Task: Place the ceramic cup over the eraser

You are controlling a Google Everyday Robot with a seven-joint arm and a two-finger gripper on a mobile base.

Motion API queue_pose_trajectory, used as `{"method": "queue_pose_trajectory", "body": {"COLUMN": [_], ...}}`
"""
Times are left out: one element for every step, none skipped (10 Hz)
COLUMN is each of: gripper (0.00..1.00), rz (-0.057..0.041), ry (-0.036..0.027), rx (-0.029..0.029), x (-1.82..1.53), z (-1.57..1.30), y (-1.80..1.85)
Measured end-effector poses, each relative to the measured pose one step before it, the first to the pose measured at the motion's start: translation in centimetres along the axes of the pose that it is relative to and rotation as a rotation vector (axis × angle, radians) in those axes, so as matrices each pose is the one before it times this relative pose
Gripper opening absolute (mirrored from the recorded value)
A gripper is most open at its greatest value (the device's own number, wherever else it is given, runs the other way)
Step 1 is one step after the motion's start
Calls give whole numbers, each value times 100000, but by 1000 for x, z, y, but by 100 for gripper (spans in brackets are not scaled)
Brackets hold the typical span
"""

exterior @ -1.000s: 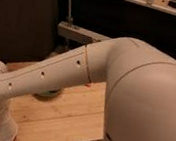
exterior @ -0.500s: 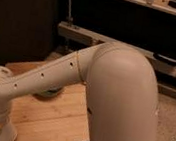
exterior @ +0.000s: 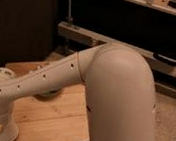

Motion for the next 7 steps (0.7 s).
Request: {"method": "queue_pose_trajectory", "body": {"gripper": [80, 80, 80, 80, 80, 80, 80], "rz": [2598, 2499, 575, 674, 926, -358, -38], "ry": [-2640, -3779, -2354, -2227, -1309, -37, 2], "rx": [30, 225, 798, 693, 742, -70, -79], "x": [549, 598, 227, 109, 244, -114, -39], "z": [-179, -391, -301, -231, -257, 57, 26], "y": [-718, -746, -315, -133, -321, 112, 50]}}
